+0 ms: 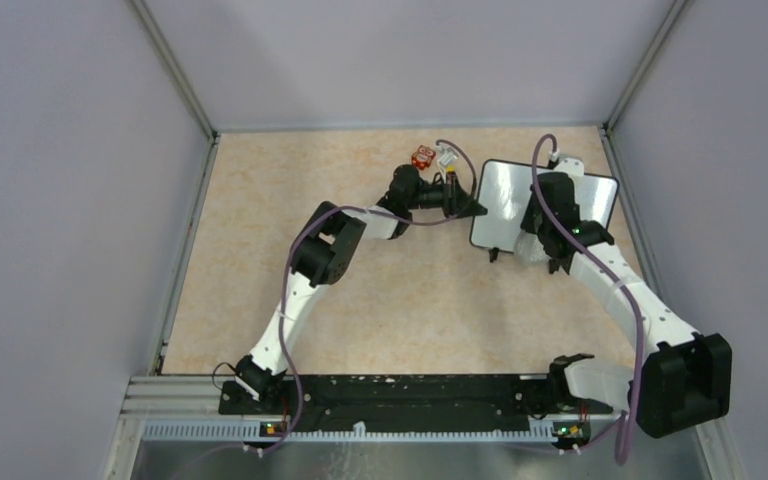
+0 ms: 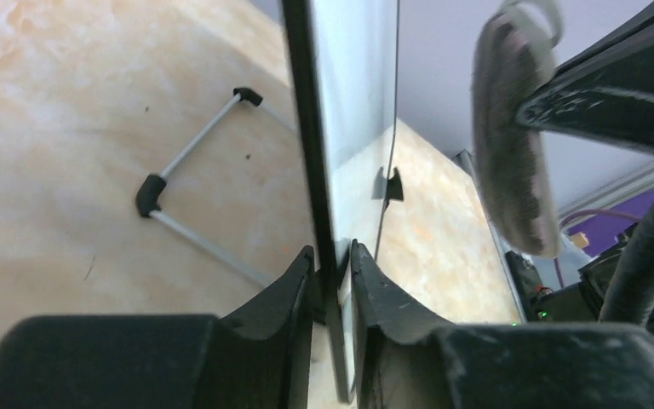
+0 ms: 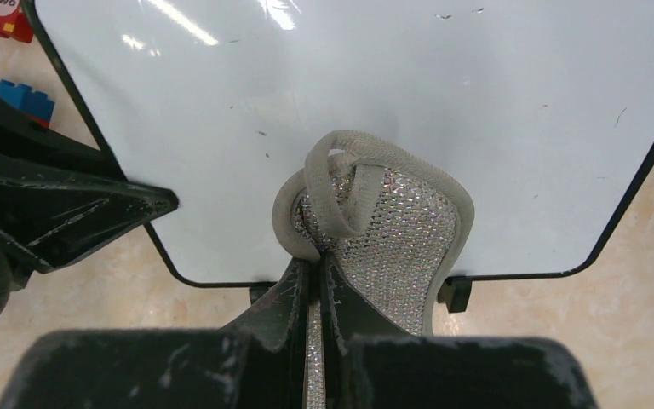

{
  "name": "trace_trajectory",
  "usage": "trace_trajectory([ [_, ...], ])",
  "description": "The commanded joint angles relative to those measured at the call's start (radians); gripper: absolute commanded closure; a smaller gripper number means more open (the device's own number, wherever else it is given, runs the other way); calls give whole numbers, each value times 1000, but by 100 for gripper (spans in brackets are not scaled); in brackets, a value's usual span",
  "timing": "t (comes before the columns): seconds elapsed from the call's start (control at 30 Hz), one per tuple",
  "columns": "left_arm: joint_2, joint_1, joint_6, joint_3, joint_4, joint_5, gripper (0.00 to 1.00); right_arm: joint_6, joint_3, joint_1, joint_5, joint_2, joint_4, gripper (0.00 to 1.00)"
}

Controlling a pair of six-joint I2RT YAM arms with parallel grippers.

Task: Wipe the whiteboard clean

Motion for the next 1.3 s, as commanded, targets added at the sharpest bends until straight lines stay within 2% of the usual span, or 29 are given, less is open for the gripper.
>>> trace_trajectory([
  [0.0,-73,17,76,-72,-16,-29,66,-14,-19,6,-58,-38,-21,100],
  [0.17,-127,38,51,-145,64,-31,42,-16,-32,16,-69,-34,-31,100],
  [0.27,-154,47,46,-191,110,-38,33,-21,-33,39,-66,-23,-29,100],
  [0.37,-180,58,40,-239,165,-48,27,-28,-34,71,-64,-9,-30,100],
  [0.6,-253,98,19,-370,277,-91,21,-37,-59,182,-100,45,-19,100],
  [0.67,-283,118,19,-419,298,-113,11,-50,-68,235,-128,70,-11,100],
  [0.9,-499,231,-24,-692,333,-203,11,-45,-158,411,-226,115,43,100],
  [1.1,-804,261,109,-932,92,-333,10,-16,-248,461,-312,85,115,100],
  [1.27,-1033,261,124,-1144,-36,-401,7,-9,-275,495,-347,86,142,100],
])
